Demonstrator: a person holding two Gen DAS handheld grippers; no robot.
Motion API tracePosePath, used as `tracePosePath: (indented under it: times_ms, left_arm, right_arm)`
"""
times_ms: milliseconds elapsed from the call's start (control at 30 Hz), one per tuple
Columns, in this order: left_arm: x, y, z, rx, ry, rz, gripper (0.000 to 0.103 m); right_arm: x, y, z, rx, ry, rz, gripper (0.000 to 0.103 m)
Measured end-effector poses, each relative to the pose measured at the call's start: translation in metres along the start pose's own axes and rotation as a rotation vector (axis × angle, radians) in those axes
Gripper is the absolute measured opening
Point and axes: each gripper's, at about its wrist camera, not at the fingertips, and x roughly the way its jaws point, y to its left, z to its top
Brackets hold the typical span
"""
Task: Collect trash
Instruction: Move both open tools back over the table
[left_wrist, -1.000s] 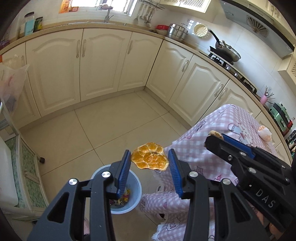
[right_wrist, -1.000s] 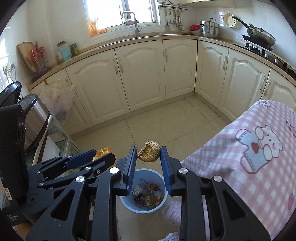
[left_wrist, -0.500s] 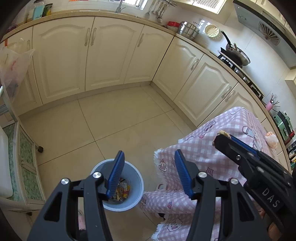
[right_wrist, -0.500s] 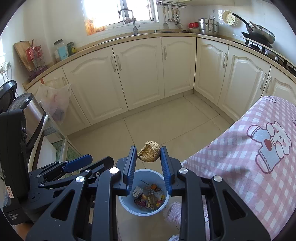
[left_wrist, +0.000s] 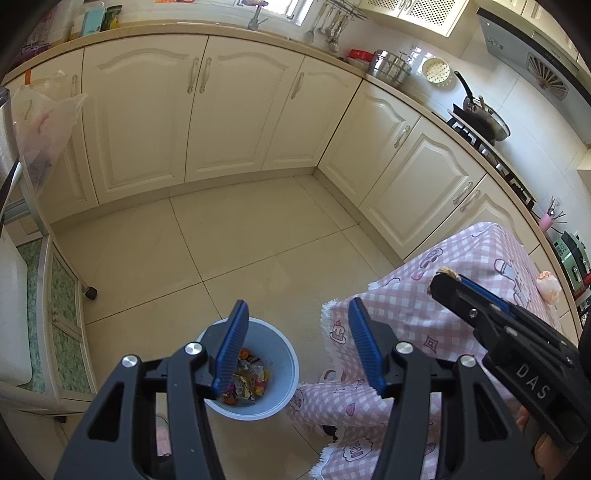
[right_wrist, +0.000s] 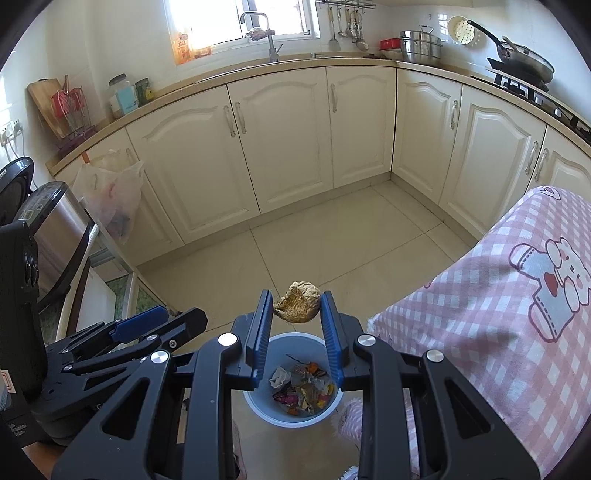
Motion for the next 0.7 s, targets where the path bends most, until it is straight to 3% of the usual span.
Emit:
tracePosePath:
  times_ms: [433, 700]
  left_arm:
    - [-0.013, -0.009, 0.012, 0.008, -0.039, 0.000, 0.057]
    - [-0.026, -0.084, 0.021, 0.106, -0.075, -0.075, 0.057]
  right_arm:
    - [-0.006, -0.005, 0.011, 0.020, -0.038, 0.014, 0.035]
    - [-0.065, -0.071, 0.016, 0.077, -0.138, -0.085, 0.039]
